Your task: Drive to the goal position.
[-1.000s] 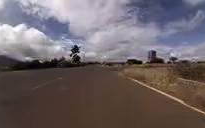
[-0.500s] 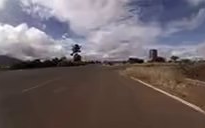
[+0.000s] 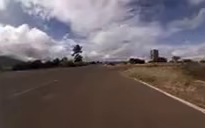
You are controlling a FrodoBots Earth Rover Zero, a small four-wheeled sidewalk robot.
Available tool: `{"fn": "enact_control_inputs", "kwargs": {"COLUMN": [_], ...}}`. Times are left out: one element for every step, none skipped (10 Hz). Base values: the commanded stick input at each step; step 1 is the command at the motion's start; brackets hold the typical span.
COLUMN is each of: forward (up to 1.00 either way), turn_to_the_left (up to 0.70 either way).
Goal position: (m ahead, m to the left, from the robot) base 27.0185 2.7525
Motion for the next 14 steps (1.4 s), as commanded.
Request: {"fn": "enact_control_inputs", "kwargs": {"forward": [0.70, 0.70, 0.70, 0.70, 0.70, 0.70, 0.70, 0.70, 0.70, 0.70, 0.70, 0.70, 0.70, 0.70], "turn_to_the_left": [0.00, 0.00, 0.00, 0.00, 0.00, 0.00, 0.00, 0.00, 0.00, 0.00, 0.00, 0.00, 0.00, 0.00]}}
